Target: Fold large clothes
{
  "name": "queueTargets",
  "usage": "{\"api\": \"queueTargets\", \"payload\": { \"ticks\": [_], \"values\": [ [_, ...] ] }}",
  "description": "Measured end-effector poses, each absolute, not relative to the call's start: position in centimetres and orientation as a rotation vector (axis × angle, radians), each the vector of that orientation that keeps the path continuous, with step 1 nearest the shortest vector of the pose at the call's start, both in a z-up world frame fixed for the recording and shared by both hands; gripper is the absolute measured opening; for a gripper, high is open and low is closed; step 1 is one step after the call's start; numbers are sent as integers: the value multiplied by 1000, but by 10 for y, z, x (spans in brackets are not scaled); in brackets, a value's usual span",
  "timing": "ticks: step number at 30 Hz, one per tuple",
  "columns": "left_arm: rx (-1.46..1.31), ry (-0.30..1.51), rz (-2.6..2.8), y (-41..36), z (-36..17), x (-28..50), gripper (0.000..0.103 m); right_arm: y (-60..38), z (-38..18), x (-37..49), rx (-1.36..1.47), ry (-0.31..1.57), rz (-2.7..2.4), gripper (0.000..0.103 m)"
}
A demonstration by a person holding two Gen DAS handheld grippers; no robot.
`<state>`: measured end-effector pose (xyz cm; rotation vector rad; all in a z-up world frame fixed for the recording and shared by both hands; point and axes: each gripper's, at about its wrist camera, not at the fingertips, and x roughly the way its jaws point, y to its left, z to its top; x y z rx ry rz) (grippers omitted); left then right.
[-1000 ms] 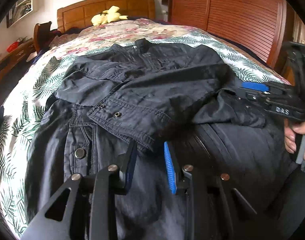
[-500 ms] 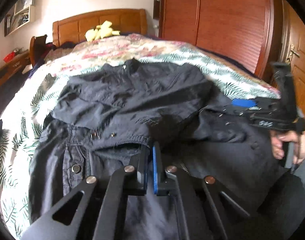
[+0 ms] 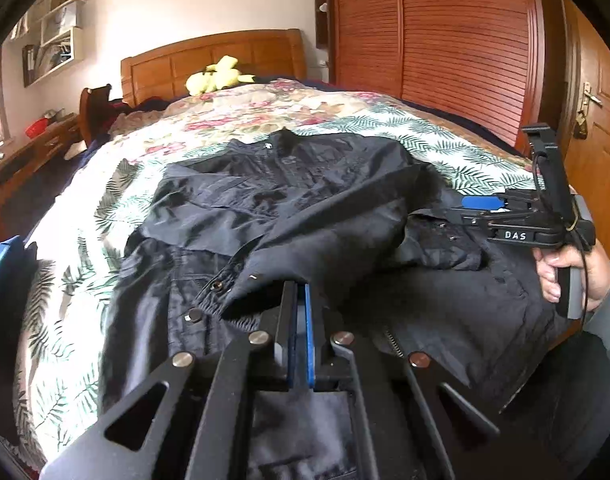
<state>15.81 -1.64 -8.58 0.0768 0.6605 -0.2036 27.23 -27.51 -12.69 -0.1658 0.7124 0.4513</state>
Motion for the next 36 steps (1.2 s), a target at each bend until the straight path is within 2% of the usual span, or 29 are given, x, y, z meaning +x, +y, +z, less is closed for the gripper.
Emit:
{"api": "queueTargets", "payload": {
  "ticks": [11, 26, 36],
  "values": [
    [40, 660, -178, 17, -90, 127, 1, -269, -131, 275, -173, 724, 452, 49],
    [3, 786, -65, 91, -126, 106, 9, -254, -134, 278, -204, 724, 436, 50],
    [-37, 837, -6, 122, -151, 106, 24, -243, -138, 279, -246, 725, 425, 49]
  ]
}}
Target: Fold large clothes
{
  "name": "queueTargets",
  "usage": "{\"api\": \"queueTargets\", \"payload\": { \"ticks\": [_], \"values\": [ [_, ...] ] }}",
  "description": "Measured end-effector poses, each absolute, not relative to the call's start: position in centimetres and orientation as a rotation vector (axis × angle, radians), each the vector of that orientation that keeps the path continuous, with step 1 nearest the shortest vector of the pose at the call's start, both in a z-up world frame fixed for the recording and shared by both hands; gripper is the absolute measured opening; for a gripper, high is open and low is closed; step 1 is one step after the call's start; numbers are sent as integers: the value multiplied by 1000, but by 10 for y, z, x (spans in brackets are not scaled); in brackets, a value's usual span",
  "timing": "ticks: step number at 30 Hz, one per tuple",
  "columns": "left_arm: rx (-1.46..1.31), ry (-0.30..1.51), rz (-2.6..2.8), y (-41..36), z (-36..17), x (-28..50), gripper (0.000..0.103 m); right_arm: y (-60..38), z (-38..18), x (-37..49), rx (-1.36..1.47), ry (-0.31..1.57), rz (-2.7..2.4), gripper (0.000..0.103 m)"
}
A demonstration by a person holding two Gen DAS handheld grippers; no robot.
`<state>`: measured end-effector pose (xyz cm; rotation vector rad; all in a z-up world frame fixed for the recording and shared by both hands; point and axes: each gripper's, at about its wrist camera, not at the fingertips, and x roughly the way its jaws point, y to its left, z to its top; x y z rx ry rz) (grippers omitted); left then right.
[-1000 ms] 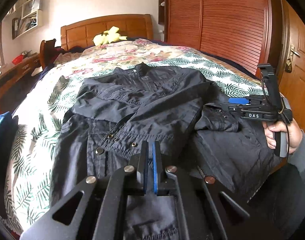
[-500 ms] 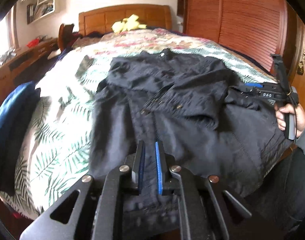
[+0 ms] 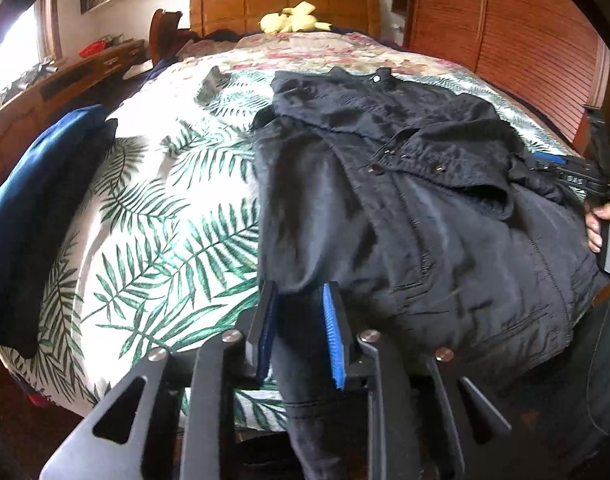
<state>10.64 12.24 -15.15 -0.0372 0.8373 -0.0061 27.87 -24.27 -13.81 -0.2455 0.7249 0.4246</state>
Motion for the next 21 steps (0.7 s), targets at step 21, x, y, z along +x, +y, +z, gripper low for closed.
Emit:
{"api": "queueTargets", "payload": {
  "ticks": [21],
  "values": [
    [-50, 827, 27, 134, -161, 116, 51, -292, -120, 234, -275, 738, 371, 72]
  ]
}}
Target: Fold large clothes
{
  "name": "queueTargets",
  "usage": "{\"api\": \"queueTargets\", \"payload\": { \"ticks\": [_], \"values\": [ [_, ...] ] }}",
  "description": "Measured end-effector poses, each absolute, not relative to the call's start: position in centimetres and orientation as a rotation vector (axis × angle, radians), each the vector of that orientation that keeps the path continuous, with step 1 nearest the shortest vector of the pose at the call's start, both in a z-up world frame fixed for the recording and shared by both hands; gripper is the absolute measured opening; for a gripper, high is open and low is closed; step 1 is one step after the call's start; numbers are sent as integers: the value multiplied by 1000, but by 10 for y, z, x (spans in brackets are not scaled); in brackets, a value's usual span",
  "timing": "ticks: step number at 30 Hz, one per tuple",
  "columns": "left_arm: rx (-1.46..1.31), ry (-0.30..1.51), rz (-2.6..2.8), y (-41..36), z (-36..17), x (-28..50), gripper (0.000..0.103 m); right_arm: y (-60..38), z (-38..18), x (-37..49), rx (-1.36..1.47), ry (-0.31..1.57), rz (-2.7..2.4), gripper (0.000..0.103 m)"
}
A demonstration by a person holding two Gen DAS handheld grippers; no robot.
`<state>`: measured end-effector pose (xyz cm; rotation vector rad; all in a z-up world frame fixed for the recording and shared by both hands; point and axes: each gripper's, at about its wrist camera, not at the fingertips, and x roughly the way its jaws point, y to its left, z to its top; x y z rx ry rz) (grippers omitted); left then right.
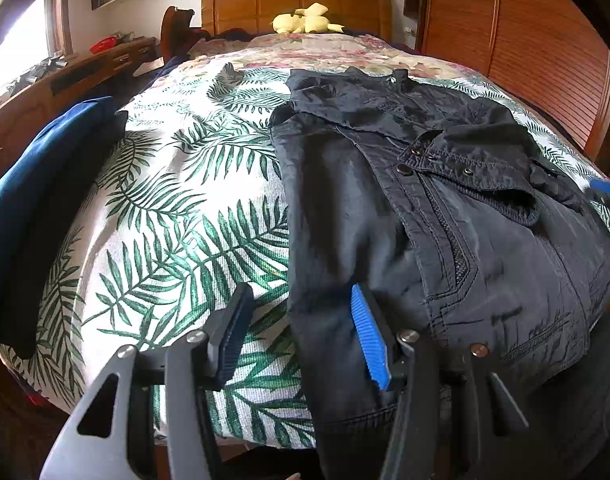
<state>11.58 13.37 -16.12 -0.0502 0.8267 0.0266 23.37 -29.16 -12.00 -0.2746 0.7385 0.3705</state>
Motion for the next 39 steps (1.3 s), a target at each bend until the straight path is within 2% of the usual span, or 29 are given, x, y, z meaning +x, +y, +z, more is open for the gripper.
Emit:
{"api": "queueTargets", "payload": {
  "ticks": [8, 17, 18, 20, 21, 30, 39],
  "values": [
    [-44, 834, 21, 132, -160, 114, 51, -344, -138, 207, -232, 847, 315, 72],
    [-61, 860, -42, 128, -156, 94, 51, -353, -150, 196, -205, 925, 358, 72],
    [-74, 859, -48, 128, -156, 92, 51, -352, -151, 195, -199, 930, 374, 72],
    [-103, 858, -64, 128, -158, 89, 51, -347, -148, 192, -180, 921, 406, 52],
    [-100, 856, -73, 127, -159, 86, 51, -344, -143, 189, -166, 899, 420, 50],
    [-139, 835, -99, 126, -160, 76, 51, -326, -138, 188, -155, 896, 449, 49],
    [-152, 842, -114, 124, -164, 65, 43, -343, -152, 190, -140, 957, 414, 49]
  ]
}}
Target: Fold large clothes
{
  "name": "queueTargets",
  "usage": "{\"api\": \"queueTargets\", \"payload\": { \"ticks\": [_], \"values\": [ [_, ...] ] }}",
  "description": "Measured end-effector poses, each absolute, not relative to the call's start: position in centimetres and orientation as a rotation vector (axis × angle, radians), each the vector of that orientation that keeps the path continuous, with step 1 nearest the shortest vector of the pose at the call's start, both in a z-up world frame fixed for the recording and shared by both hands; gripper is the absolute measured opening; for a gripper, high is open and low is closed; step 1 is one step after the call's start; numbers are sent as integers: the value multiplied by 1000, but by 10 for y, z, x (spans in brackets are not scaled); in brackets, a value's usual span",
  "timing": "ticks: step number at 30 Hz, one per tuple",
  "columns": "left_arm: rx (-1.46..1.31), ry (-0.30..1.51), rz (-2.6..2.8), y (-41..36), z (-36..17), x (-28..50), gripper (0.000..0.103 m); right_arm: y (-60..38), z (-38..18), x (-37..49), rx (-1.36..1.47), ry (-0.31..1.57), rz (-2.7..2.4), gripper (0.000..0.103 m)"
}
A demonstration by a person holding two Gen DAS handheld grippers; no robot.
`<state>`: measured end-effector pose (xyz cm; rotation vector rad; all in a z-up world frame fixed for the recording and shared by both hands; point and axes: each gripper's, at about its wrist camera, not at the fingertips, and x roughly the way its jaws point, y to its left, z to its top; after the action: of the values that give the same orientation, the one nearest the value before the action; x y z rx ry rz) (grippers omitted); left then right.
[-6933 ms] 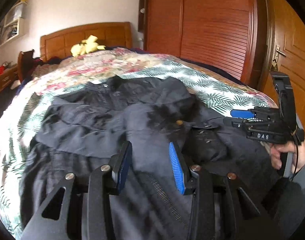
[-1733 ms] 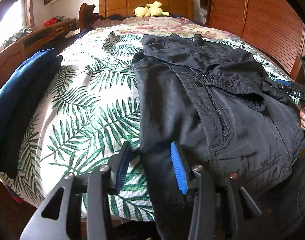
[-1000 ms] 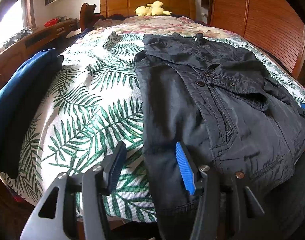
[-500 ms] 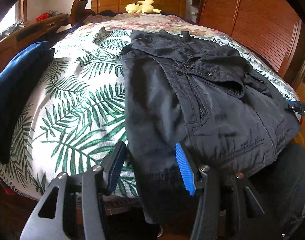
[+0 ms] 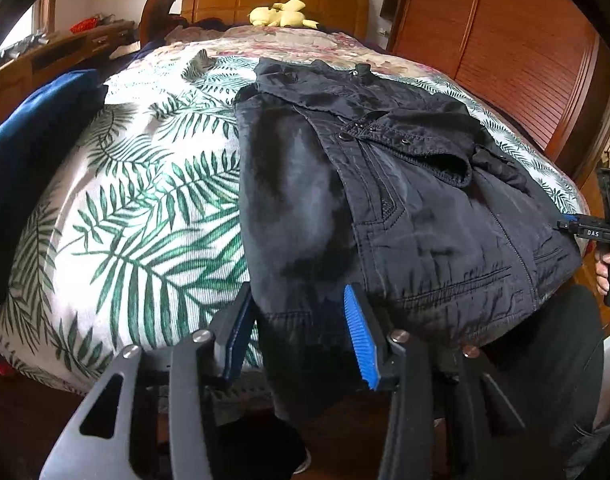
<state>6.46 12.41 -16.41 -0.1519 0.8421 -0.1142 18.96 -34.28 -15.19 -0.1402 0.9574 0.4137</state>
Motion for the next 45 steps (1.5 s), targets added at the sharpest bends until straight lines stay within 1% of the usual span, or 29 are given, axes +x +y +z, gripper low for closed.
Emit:
{"api": "queueTargets", "payload": {
  "ticks": [2, 4, 5, 7, 10, 14, 20, 21, 22, 23, 24, 25, 26, 32, 36, 41, 45],
  "values": [
    [-170, 843, -115, 125, -165, 63, 40, -342, -152, 190, -138, 972, 413, 50],
    [-190, 842, -108, 128, -165, 62, 29, -340, -151, 192, -139, 999, 416, 51],
    [-207, 843, -108, 130, -164, 62, 26, -339, -150, 193, -141, 1008, 415, 51],
    [-228, 840, -122, 132, -160, 61, 11, -338, -148, 193, -136, 1022, 420, 51],
    [-216, 831, -136, 129, -152, 60, 6, -339, -149, 192, -136, 1037, 426, 51],
    [-160, 804, -131, 120, -137, 60, 4, -343, -153, 188, -135, 1049, 445, 51],
    [-163, 741, -114, 119, -112, 59, 3, -349, -152, 180, -125, 1047, 447, 51],
    [-161, 730, -96, 119, -107, 60, 3, -349, -151, 178, -131, 1042, 444, 49],
    [-162, 716, -91, 117, -102, 60, 3, -349, -150, 177, -140, 1033, 440, 38],
    [-165, 704, -87, 116, -96, 62, 3, -348, -148, 175, -156, 1019, 434, 17],
    [-163, 694, -83, 114, -92, 63, 3, -349, -141, 172, -162, 976, 422, 13],
    [-154, 682, -83, 112, -85, 65, 3, -350, -135, 171, -144, 946, 421, 7],
    [-149, 667, -87, 110, -77, 68, 3, -352, -127, 170, -124, 917, 430, 5],
    [-152, 593, -156, 103, -21, 83, 3, -354, -69, 172, -30, 748, 474, 3],
    [-91, 564, -171, 95, 13, 98, 3, -358, -29, 181, 74, 627, 479, 2],
    [-117, 513, -204, 96, 56, 103, 3, -349, 8, 195, 123, 546, 495, 2],
    [-60, 467, -195, 91, 94, 102, 3, -350, 42, 191, 141, 465, 493, 2]
  ]
}}
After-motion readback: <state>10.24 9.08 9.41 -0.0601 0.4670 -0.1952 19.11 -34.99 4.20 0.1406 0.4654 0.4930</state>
